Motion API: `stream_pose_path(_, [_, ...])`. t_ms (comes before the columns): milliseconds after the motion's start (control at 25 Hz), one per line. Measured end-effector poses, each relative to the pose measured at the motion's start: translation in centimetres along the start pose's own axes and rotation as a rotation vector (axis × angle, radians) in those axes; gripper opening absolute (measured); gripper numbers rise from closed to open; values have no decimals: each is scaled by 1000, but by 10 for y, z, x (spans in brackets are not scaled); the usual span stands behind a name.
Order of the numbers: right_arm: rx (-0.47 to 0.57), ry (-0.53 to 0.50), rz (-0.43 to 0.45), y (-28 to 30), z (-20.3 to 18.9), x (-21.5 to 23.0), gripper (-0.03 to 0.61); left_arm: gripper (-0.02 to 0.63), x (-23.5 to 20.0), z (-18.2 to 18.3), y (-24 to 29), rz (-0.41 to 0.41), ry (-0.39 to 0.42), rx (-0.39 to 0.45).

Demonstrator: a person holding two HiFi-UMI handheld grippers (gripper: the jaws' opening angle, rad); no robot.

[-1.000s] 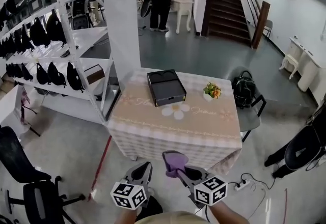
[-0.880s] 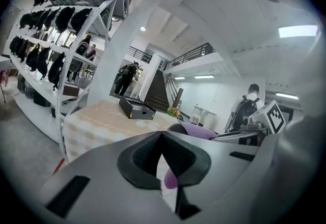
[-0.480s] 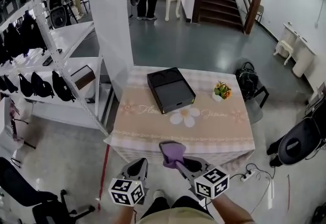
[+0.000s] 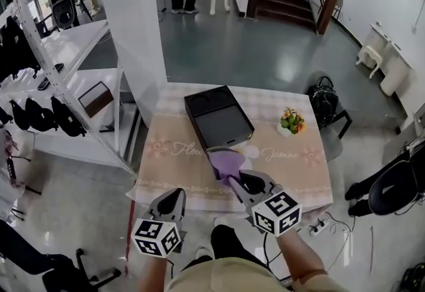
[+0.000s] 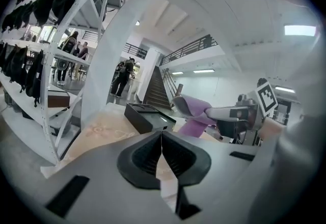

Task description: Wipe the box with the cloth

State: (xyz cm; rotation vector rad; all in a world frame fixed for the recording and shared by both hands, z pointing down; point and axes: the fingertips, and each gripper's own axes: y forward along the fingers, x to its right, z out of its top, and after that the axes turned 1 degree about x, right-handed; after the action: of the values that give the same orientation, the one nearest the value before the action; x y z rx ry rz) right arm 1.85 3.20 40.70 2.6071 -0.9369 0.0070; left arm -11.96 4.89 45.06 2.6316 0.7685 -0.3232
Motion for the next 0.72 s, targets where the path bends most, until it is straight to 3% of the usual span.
stream_pose_path(320, [-4,-121,74,68,46,61,72,15,-16,34,70,29,11,28])
stream_pose_path(720, [4,-159,152,149,72,103,72,17,-31,51,135,43,6,22])
